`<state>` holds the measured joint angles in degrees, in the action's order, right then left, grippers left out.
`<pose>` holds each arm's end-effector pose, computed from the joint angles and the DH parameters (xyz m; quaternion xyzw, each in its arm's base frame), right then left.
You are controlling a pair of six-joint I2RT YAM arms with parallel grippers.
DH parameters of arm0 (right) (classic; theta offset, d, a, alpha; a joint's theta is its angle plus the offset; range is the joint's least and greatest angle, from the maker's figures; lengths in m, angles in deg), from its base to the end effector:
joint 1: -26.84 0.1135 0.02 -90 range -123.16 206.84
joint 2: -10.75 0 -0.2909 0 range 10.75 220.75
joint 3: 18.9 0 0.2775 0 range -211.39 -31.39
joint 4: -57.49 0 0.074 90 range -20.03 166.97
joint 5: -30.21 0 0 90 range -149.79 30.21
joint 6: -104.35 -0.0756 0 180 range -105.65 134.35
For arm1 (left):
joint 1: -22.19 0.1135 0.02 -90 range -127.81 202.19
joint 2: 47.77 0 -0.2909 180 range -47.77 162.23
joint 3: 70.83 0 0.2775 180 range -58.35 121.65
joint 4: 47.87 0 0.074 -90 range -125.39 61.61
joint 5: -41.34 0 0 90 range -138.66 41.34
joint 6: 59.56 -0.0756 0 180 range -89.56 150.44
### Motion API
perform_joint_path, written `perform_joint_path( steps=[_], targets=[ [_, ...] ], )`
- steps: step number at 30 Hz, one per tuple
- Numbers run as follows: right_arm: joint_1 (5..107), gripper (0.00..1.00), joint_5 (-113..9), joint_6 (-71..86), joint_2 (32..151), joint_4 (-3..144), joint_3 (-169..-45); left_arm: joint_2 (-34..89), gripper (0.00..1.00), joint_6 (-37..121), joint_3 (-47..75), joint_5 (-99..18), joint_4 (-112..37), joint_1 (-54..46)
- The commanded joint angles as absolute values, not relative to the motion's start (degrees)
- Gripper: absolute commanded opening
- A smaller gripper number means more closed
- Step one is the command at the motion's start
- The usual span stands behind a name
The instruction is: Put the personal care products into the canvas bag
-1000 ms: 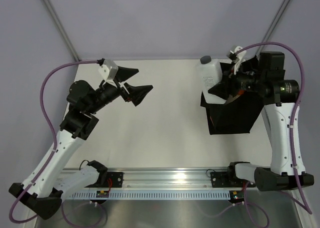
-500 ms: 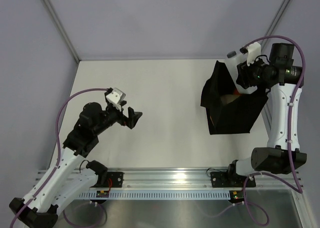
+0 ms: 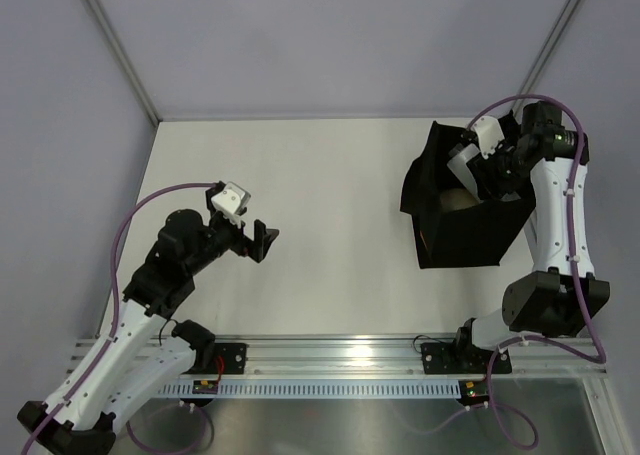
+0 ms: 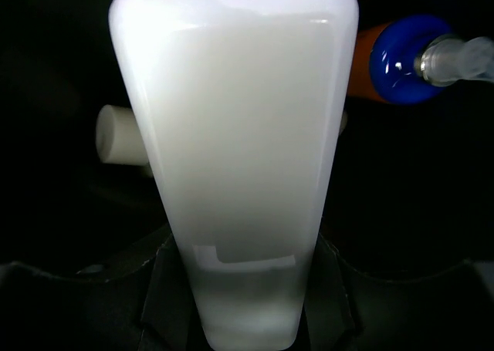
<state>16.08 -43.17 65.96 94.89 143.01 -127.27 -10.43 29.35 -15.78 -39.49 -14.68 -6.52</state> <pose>0.3122 -0.0373 0.3883 -0.3681 0.8858 -0.0072 0.2824 0.1664 -0.1049 0.3347 0.2508 0.7542 -0.2058 0.5709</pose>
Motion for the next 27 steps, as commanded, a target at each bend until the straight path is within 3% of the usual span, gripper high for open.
perform_joint_path(
  steps=[1,2,6,9,12,18,20,27],
  targets=[
    [16.29,0.15,-47.74,65.33,96.61,136.87,-127.11,-10.68,0.99,28.24,-15.72,-40.48,-15.79,-6.29],
    [16.29,0.27,-49.05,64.02,97.05,135.90,-126.93,-10.77,0.99,28.15,-15.72,-40.66,-15.79,-6.29],
    [16.29,0.58,-50.03,62.34,98.02,134.31,-126.66,-10.85,0.99,28.06,-15.72,-40.92,-15.79,-6.29],
    [16.21,0.70,-49.16,61.55,96.89,134.22,-126.31,-10.77,0.99,28.06,-15.72,-41.01,-15.79,-6.29],
    [16.21,0.80,-47.40,59.97,95.05,134.57,-126.92,-10.68,0.99,28.15,-15.81,-41.27,-15.70,-6.29],
    [16.21,0.88,-41.34,53.30,91.00,137.21,-131.14,-10.59,0.99,28.06,-15.81,-41.27,-15.79,-6.29],
    [16.21,0.99,-37.67,49.70,88.29,137.39,-133.07,-10.68,0.99,28.06,-15.90,-41.45,-15.79,-6.29],
    [16.21,1.00,-35.09,27.73,75.01,124.66,-130.28,-10.59,0.99,28.06,-15.98,-42.15,-15.70,-6.29]
  ],
)
